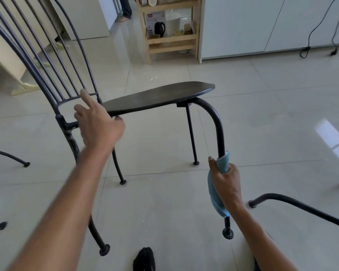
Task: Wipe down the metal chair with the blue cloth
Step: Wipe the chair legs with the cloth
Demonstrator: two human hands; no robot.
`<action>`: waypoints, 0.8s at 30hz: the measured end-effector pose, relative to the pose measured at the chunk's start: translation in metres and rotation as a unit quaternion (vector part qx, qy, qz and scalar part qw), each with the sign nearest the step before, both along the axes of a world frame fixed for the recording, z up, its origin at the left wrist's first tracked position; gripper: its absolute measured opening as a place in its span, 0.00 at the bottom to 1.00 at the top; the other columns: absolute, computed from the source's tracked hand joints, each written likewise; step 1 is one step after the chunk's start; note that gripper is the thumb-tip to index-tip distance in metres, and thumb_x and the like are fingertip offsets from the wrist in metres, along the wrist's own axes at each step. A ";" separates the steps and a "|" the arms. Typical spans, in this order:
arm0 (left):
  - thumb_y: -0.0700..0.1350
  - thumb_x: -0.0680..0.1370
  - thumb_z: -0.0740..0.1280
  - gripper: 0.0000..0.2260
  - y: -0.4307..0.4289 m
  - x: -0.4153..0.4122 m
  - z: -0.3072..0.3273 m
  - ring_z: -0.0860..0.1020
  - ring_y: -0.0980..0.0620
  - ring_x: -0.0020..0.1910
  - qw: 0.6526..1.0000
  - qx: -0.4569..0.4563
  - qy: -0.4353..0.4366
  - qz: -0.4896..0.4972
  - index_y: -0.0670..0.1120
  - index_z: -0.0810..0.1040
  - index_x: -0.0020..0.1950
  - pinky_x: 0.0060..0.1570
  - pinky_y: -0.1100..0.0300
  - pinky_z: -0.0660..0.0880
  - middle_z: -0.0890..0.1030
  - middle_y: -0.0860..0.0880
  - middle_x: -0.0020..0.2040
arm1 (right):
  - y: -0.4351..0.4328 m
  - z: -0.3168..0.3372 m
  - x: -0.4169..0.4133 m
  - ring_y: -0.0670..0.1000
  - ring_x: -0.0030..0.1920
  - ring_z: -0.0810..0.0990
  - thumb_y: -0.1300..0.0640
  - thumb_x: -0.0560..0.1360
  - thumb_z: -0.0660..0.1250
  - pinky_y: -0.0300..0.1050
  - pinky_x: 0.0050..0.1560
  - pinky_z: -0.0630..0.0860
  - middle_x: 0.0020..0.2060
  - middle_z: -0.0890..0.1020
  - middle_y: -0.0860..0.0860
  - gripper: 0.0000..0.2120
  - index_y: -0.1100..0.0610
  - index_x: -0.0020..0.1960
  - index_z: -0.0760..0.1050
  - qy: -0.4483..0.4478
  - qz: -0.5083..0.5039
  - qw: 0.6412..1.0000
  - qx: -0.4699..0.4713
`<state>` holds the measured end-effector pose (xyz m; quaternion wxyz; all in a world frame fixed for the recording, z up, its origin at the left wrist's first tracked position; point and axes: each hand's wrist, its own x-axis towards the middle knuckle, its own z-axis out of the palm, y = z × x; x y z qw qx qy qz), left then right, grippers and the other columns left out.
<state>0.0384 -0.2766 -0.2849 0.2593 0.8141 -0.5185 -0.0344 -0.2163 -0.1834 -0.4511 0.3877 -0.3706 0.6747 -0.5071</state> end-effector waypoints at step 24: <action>0.50 0.83 0.54 0.20 -0.035 -0.211 -0.022 0.54 0.54 0.18 0.752 0.066 0.633 -0.173 0.51 0.57 0.31 0.20 0.69 0.52 0.58 0.54 0.21 | 0.003 -0.030 -0.003 0.50 0.28 0.63 0.51 0.76 0.70 0.46 0.29 0.63 0.27 0.66 0.52 0.20 0.57 0.33 0.65 -0.025 0.024 0.999 0.026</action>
